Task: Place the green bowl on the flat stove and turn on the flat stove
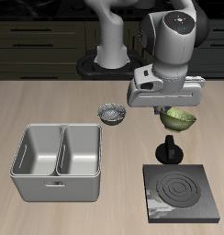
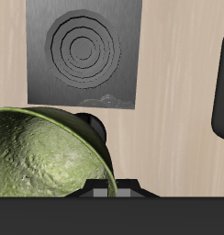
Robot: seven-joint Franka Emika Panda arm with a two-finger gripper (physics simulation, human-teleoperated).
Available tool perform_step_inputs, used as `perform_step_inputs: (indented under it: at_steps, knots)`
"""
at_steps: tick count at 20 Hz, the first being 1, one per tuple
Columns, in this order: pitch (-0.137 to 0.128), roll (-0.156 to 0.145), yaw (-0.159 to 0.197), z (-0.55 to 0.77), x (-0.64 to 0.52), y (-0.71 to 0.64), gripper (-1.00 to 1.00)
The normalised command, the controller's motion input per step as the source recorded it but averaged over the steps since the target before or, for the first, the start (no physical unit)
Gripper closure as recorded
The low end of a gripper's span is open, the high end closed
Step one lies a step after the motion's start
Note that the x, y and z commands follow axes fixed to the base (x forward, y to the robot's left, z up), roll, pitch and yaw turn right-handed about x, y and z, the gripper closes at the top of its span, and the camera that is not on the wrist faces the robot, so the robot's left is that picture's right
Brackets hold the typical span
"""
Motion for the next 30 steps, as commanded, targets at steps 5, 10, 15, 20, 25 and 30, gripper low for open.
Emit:
perform_step_inputs:
  at_steps: [5,10,15,20,25,30]
  knots:
    - [0.008,0.008,-0.001,0.05,0.27,-0.03,1.00]
    - [-0.029,0.040,0.014,0.15,0.23,0.19,1.00]
    - [-0.028,0.047,0.025,0.12,0.12,0.24,1.00]
    - [-0.032,0.044,0.013,0.11,0.17,0.19,1.00]
    - [-0.015,-0.005,0.029,0.09,0.28,-0.01,1.00]
    - [-0.007,-0.025,0.013,0.02,0.19,-0.09,1.00]
